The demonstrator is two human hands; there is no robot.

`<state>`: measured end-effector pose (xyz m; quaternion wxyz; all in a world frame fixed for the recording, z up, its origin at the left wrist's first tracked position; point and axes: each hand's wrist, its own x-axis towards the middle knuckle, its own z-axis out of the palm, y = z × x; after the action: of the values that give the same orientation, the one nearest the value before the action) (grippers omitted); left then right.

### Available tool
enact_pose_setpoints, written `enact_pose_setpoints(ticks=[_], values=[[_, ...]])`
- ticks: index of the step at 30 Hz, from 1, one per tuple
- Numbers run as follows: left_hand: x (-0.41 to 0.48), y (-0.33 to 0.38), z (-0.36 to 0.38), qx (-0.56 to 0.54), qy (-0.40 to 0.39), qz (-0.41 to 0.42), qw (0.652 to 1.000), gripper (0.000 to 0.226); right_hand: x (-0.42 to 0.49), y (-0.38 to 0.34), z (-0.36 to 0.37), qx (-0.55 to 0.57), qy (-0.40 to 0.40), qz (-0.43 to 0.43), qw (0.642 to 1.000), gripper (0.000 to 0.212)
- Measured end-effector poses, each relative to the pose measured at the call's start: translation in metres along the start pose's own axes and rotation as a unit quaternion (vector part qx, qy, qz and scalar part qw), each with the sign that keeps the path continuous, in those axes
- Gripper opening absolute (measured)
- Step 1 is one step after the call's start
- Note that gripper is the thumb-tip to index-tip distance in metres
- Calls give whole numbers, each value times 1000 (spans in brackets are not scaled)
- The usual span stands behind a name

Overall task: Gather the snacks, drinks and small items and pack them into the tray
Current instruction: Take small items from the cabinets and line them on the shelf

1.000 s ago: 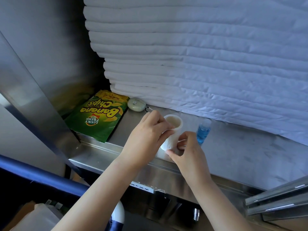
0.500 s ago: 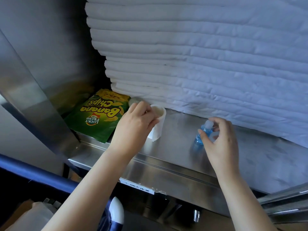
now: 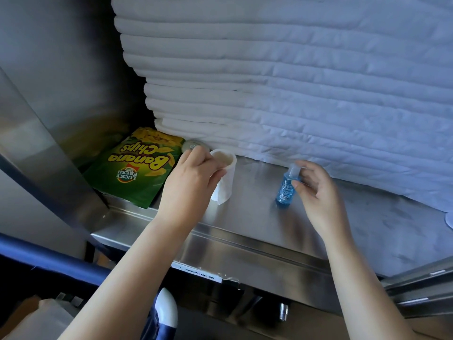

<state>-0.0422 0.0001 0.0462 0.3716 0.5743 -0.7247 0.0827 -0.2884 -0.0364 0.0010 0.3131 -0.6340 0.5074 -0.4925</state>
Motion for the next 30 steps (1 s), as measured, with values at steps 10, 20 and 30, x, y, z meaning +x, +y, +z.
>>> enact_pose_setpoints(ticks=[10,20,30], values=[[0,2,-1,-14,1,-7,1000,12,-1,-3,4,-50,5,-9,999,50],[-1,3,-1,-13,3,-6,1000,13,-6,-5,13,-113,28,-35,993,42],[-2,4,2,-13,7,-11,1000,13,-18,7,19,-203,-10,-36,979,52]])
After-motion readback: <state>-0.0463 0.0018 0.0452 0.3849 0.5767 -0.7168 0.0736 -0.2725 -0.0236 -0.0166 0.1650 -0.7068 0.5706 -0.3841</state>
